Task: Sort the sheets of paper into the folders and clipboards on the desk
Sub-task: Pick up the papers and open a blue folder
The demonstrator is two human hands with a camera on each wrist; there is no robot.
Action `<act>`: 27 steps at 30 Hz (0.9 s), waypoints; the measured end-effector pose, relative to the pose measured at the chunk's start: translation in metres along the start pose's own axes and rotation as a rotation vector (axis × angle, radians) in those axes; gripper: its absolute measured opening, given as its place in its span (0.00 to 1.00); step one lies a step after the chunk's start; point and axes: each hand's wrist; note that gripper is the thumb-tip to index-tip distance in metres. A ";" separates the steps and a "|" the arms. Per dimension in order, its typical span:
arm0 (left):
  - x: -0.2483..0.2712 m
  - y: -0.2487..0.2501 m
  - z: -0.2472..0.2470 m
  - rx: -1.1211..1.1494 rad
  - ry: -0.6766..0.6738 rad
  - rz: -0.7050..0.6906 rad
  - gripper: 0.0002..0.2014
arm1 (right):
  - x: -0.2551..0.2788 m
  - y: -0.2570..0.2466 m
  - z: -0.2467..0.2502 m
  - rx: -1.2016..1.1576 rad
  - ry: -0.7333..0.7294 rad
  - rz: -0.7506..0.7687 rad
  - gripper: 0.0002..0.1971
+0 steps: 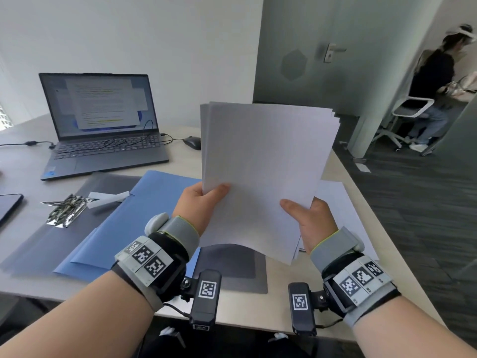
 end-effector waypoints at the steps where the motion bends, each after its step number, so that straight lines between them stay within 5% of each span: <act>1: 0.000 0.000 0.002 0.012 -0.009 -0.014 0.05 | 0.001 -0.004 0.000 -0.014 -0.009 0.008 0.06; 9: 0.010 -0.015 0.005 0.072 -0.102 -0.008 0.18 | 0.019 0.005 0.002 -0.028 0.019 -0.036 0.05; 14: 0.006 -0.004 0.001 0.095 -0.092 -0.031 0.06 | 0.012 0.000 0.002 -0.056 0.019 0.002 0.14; 18: 0.012 -0.021 0.001 0.034 -0.077 0.039 0.08 | 0.019 0.018 0.005 -0.009 0.001 -0.065 0.03; 21: 0.015 -0.028 0.001 -0.038 -0.068 0.035 0.08 | 0.021 0.025 0.007 0.023 0.028 -0.093 0.18; 24: 0.012 -0.023 0.006 -0.127 -0.060 0.030 0.05 | 0.018 0.017 0.006 0.124 -0.015 -0.065 0.02; 27: 0.009 -0.017 0.019 -0.213 -0.058 0.049 0.05 | 0.016 0.011 0.001 0.198 -0.112 -0.017 0.06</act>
Point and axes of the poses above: each hand's wrist, its own x-axis away from the middle knuckle, its own z-axis out of the back of the hand, y = z × x, and after that the axes turned 4 degrees about z, right-handed
